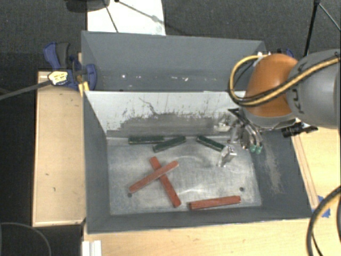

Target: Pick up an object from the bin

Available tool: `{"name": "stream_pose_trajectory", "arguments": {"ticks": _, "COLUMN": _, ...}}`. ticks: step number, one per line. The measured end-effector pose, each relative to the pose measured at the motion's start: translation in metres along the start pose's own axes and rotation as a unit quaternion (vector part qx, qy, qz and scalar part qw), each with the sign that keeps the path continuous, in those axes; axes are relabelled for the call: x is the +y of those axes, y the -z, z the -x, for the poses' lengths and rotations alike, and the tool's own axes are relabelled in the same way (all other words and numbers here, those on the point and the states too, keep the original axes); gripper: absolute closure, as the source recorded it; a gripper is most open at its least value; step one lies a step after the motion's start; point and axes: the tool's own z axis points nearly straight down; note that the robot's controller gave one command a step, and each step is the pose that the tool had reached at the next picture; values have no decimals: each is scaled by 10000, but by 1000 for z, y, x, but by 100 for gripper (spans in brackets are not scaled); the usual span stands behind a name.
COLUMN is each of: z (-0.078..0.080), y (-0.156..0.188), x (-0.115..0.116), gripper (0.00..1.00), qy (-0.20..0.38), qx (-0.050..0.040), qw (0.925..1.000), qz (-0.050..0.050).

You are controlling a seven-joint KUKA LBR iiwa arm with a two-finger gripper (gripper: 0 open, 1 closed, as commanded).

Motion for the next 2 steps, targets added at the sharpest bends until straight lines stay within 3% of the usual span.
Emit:
{"name": "stream_pose_trajectory", "arguments": {"ticks": 1, "z": 3, "y": -40, "x": 17, "gripper": 0, "qy": 225, "qx": -12, "qw": 9997, "qz": -6}}
{"name": "stream_pose_trajectory", "arguments": {"ticks": 2, "z": 2, "y": -38, "x": 16, "gripper": 100, "qy": -607, "qx": -16, "qw": 9982, "qz": 11}}
